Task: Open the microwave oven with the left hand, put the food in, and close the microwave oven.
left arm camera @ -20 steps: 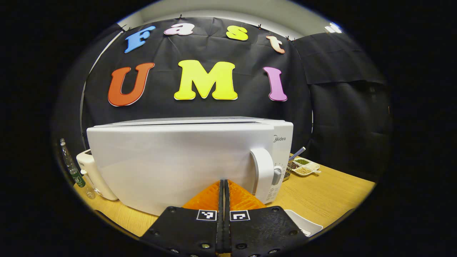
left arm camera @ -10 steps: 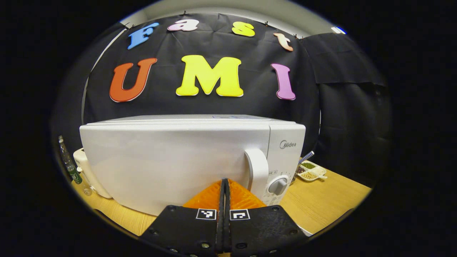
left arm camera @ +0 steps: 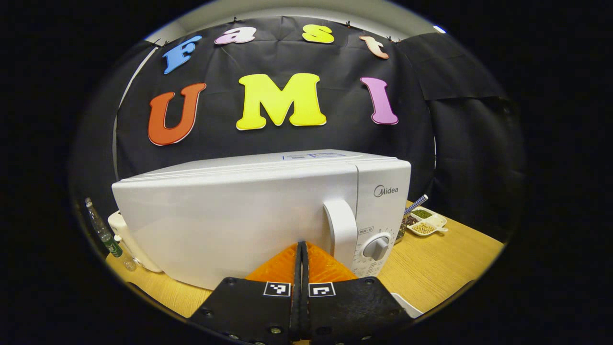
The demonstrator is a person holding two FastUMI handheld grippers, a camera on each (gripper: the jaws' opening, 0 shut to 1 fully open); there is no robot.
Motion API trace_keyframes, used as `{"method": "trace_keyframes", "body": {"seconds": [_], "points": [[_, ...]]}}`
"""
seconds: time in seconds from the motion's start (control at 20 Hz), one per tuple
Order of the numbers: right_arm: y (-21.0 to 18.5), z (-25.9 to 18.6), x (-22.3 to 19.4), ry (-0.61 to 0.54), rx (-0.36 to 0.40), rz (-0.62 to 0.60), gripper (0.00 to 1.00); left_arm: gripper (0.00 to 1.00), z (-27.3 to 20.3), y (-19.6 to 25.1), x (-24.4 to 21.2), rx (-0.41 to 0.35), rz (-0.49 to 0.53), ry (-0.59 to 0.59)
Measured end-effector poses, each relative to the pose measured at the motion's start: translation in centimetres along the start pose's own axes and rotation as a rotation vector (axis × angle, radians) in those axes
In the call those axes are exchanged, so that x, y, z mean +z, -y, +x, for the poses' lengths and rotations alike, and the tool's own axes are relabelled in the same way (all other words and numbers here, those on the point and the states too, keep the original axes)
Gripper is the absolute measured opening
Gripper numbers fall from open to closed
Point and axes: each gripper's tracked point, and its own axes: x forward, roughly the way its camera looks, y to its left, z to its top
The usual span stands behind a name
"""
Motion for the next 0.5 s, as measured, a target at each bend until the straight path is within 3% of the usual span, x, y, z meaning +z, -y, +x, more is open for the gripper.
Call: {"method": "trace_keyframes", "body": {"seconds": [0.05, 0.1, 0.15, 0.2, 0.25, 0.3, 0.35, 0.4, 0.45, 0.5], "points": [[0.1, -0.3, -0.1, -0.007, -0.004, 0.005, 0.89, 0.0, -0.1, -0.2, -0.1, 0.003, 0.002, -0.013], [0.0, -0.5, -0.2, -0.006, -0.002, 0.009, 1.0, 0.0, -0.3, -0.7, -0.2, 0.03, 0.017, -0.026], [-0.2, -0.5, -0.2, -0.001, 0.003, 0.011, 0.89, 0.0, -0.7, -1.1, -0.3, 0.043, 0.035, -0.042], [-0.2, -0.3, -0.7, -0.016, 0.002, 0.011, 1.0, 0.0, -1.5, -1.4, -0.1, 0.05, 0.047, -0.045], [-0.2, 0.0, -1.2, -0.032, 0.003, 0.006, 0.89, 0.0, -2.6, -1.7, 0.3, 0.06, 0.051, -0.035], [-0.2, 0.0, -1.8, -0.053, 0.002, 0.0, 1.0, 0.0, -3.8, -1.6, 0.5, 0.052, 0.035, -0.031], [-0.1, 0.2, -2.3, -0.073, -0.001, 0.0, 1.0, 0.01, -5.1, -1.4, 0.3, 0.048, 0.008, -0.032], [-0.3, 0.2, -2.5, -0.088, 0.005, 0.007, 0.89, 0.06, -6.5, -1.3, 0.3, 0.043, -0.007, -0.033], [-0.6, 0.3, -2.6, -0.097, 0.013, 0.024, 0.89, 0.79, -8.2, -1.2, 0.5, 0.045, -0.018, -0.027], [-1.0, 0.3, -2.7, -0.108, 0.025, 0.036, 0.89, 0.9, -10.1, -1.6, 0.8, 0.07, -0.013, -0.014]]}}
